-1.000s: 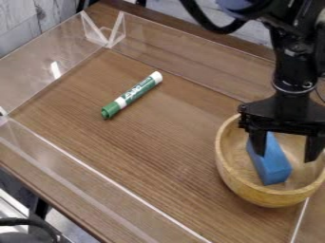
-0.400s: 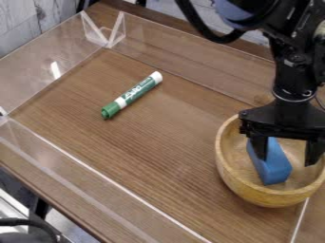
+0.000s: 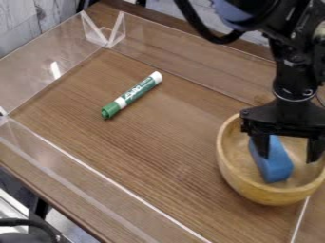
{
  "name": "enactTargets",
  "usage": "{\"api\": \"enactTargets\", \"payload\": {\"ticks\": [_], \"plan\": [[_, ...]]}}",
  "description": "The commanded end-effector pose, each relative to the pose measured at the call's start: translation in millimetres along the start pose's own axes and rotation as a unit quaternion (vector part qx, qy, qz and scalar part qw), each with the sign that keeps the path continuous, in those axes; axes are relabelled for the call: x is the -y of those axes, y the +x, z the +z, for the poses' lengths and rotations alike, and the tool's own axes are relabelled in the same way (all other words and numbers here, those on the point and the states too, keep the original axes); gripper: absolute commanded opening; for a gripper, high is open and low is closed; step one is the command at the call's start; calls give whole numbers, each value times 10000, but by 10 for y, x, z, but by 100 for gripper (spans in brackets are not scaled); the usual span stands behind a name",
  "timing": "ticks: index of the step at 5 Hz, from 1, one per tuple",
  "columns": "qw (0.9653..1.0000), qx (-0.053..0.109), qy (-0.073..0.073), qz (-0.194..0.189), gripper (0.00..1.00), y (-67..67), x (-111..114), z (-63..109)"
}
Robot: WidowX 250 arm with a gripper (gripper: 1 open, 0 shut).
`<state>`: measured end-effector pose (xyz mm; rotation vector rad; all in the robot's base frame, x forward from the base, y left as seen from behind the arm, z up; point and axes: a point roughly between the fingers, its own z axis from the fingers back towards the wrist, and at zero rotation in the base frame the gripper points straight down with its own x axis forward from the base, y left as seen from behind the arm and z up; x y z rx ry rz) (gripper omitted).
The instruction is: Remove the blue block from inside the brown bowl and put it on the table
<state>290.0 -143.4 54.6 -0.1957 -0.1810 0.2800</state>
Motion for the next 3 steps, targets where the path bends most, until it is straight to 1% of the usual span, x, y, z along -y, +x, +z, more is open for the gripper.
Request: {"api": "enactTargets", "payload": {"ticks": [1, 3], "plan": [[10000, -21, 36, 5, 100, -34, -3, -119], [9999, -21, 67, 107, 100, -55, -22, -266]]}}
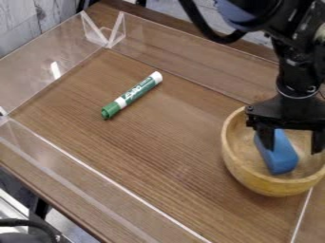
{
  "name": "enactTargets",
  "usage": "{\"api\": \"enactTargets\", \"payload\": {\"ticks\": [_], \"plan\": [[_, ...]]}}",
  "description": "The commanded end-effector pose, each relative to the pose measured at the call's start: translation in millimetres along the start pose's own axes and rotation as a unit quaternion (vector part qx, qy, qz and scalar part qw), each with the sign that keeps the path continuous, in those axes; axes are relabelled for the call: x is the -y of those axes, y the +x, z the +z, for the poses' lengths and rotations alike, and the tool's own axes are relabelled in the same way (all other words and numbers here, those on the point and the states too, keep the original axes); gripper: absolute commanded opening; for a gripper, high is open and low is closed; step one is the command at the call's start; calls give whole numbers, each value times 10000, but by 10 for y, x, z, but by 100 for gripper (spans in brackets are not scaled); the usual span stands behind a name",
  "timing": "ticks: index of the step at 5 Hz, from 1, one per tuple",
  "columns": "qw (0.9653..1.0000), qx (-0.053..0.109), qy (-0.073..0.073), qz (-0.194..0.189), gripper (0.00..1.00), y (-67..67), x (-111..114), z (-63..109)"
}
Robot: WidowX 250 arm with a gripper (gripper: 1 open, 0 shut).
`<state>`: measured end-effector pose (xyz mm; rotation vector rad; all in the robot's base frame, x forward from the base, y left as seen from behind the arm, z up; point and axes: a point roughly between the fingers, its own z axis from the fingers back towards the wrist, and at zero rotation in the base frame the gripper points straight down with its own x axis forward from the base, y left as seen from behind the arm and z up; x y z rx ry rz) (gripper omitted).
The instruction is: Remove the blue block from inside the brown bowl and put it on the table
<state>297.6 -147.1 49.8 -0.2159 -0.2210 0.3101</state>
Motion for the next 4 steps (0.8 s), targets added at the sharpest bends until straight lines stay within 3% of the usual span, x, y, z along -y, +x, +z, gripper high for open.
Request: {"api": "enactTargets", "payload": {"ticks": [1, 4], "plan": [[9996, -218, 197, 5, 100, -127, -87, -261], [9994, -219, 234, 104, 100, -173, -122, -460]]}}
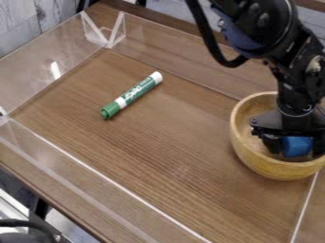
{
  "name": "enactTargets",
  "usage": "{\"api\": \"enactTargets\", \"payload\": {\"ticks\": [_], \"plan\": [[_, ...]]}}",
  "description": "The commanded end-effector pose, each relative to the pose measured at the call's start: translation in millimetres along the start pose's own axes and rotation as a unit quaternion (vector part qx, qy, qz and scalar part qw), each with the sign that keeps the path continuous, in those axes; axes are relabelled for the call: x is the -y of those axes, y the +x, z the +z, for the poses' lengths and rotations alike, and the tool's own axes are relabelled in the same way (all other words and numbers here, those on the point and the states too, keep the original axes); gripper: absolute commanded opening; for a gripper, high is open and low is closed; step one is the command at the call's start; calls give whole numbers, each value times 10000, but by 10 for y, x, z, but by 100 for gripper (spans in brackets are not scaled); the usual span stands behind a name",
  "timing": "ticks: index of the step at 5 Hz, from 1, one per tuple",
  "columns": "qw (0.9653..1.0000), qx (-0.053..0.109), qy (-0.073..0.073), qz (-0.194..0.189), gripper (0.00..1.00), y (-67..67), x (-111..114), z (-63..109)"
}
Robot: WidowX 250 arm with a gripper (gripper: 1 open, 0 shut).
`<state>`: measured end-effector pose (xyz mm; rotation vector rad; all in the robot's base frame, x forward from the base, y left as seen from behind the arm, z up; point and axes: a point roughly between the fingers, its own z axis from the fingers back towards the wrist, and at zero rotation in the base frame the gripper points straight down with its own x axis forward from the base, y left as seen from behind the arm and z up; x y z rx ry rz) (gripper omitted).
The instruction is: Remove the blue block from inside the brown bowl and put it on the table
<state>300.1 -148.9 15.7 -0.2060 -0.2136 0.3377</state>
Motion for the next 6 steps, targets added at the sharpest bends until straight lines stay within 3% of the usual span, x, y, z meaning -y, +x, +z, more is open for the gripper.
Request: {"api": "enactTargets", "payload": {"ticks": [1, 6], "plan": [[9996, -228, 188, -13, 0, -143, -76, -84], [9984, -458, 345, 20, 0, -243, -131, 102]]}}
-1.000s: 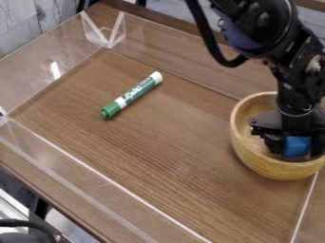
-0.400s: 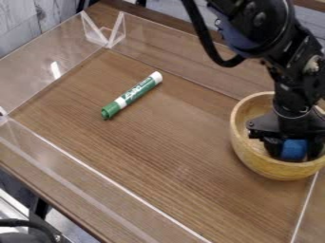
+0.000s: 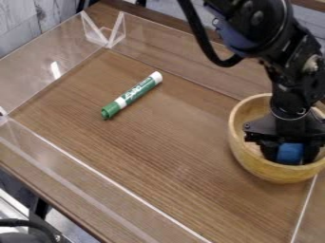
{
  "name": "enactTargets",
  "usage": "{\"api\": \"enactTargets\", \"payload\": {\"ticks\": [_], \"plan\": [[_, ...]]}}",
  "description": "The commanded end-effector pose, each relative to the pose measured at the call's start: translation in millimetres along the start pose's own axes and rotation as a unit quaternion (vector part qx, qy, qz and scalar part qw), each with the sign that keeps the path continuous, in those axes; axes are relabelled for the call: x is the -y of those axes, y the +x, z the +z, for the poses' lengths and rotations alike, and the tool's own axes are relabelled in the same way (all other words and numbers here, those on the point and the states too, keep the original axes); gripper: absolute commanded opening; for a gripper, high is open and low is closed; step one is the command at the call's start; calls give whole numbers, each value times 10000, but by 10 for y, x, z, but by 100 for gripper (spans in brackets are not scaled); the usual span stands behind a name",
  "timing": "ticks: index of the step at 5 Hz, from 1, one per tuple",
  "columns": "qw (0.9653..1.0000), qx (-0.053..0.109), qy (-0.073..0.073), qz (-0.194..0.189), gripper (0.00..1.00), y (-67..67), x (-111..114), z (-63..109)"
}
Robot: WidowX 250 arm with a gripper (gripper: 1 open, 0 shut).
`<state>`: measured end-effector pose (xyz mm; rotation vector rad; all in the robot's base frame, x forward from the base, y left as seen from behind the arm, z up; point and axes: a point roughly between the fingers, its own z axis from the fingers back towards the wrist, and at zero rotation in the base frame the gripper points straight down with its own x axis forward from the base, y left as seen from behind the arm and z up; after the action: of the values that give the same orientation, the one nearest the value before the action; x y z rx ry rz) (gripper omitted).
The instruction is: Remove the blue block from inside the brown bowl and put it on the table
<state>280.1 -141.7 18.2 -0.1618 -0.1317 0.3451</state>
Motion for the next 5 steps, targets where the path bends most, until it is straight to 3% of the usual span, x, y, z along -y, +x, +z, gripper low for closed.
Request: {"api": "enactTargets", "payload": {"ticks": [1, 5], "plan": [[9998, -156, 104, -52, 0, -110, -24, 35], [9982, -356, 370, -306, 0, -122, -78, 235]]}}
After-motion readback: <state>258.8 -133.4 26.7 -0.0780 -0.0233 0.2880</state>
